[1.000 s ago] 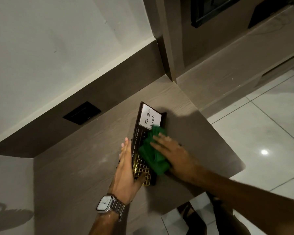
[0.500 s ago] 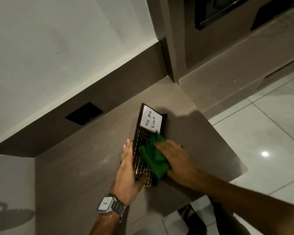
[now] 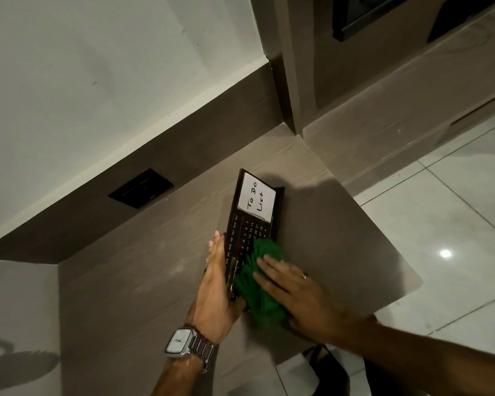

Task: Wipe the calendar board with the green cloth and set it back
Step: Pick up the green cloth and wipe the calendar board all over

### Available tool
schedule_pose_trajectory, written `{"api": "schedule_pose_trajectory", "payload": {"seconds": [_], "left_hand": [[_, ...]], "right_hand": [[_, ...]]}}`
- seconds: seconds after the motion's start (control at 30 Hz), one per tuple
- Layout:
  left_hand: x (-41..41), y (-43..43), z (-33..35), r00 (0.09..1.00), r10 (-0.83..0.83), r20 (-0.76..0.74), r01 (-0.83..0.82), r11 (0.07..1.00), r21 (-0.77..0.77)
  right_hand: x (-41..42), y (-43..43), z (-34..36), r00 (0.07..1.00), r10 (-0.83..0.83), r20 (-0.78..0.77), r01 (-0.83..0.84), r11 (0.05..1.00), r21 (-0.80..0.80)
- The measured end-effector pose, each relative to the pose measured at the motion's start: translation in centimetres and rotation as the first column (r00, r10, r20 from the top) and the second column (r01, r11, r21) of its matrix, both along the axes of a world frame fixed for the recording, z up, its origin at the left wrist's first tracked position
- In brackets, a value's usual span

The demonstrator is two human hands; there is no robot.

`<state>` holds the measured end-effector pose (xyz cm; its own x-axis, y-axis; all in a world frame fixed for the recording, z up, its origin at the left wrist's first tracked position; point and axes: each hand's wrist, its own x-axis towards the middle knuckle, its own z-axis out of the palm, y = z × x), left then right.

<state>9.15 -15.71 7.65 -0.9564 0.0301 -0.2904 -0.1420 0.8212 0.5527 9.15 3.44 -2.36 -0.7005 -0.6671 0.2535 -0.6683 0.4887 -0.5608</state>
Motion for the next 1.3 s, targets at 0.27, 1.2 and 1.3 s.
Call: {"api": "schedule_pose_trajectory", "payload": {"seconds": [0.27, 1.2, 1.3], "left_hand": [[0.1, -0.2, -0.5, 0.999, 0.004, -0.038, -0.005, 1.0, -0.027], [0.3, -0.7, -1.7, 0.99, 0.016, -0.14, -0.012, 1.0, 0.028], [0.3, -0.4, -1.0, 0.99, -0.01, -0.143, 0.015, 0.999, 0.033]], "right_hand": [[-11.2, 2.1, 1.0, 0.908, -0.347, 0.236, 0.391, 0.904, -0.174], [2.0, -0.2, 1.5, 0.884, -0.151, 0.442, 0.247, 0.955, -0.167], [1.0, 0.5, 1.5, 0.797, -0.088, 0.598, 0.257, 0.945, -0.204]]}}
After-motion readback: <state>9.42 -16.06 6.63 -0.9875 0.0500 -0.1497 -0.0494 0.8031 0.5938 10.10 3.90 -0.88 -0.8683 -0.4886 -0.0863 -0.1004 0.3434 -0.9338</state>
